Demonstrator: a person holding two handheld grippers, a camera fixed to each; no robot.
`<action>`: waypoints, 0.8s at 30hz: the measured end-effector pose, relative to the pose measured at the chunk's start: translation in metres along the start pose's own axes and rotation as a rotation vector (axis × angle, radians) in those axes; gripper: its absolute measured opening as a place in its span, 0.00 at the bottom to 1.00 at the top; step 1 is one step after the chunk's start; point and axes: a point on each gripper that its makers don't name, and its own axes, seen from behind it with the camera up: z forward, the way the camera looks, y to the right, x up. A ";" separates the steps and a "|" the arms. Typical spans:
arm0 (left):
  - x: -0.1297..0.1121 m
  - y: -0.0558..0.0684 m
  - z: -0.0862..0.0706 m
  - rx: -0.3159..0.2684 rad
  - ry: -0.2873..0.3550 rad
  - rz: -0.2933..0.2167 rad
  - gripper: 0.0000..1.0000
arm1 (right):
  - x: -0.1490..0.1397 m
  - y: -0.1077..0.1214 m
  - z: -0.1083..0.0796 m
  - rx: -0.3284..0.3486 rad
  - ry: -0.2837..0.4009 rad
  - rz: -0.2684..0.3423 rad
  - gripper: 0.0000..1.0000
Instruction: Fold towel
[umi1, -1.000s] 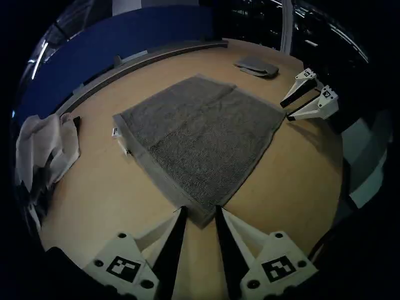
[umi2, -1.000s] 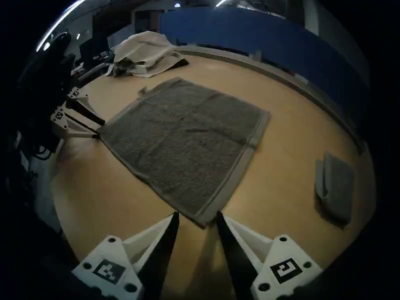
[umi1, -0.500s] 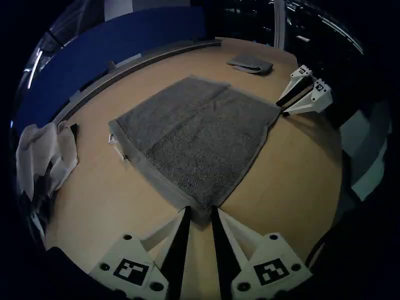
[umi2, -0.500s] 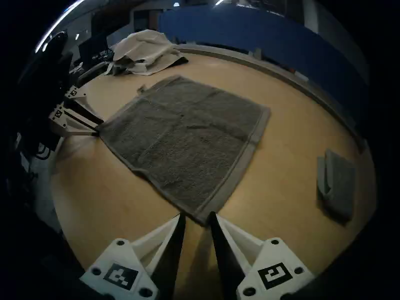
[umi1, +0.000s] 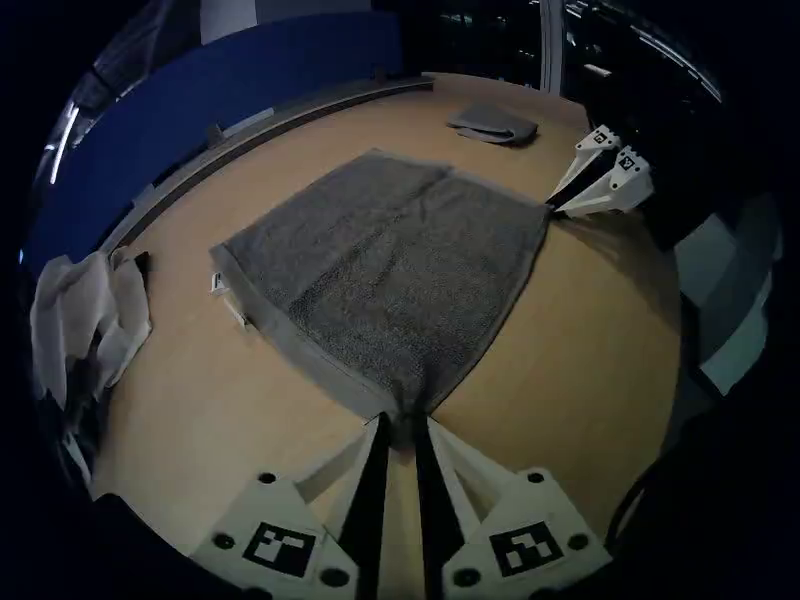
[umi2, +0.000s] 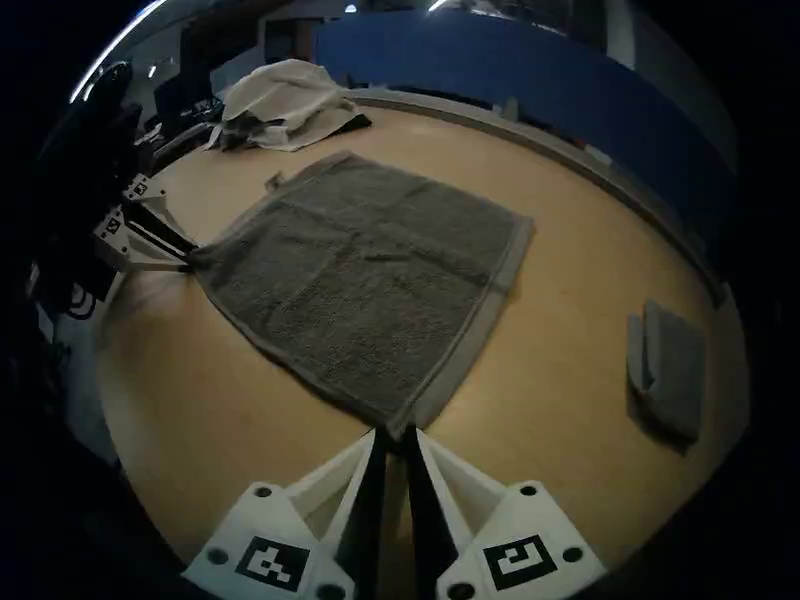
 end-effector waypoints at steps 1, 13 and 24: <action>0.000 0.000 0.000 0.000 -0.002 -0.001 0.16 | 0.000 0.000 -0.001 0.001 0.002 0.001 0.13; 0.003 -0.007 -0.004 0.017 -0.009 -0.028 0.13 | 0.012 -0.005 -0.010 0.004 0.034 0.004 0.12; 0.013 -0.012 -0.016 0.043 0.014 -0.054 0.13 | 0.024 -0.006 -0.020 -0.001 0.060 0.005 0.12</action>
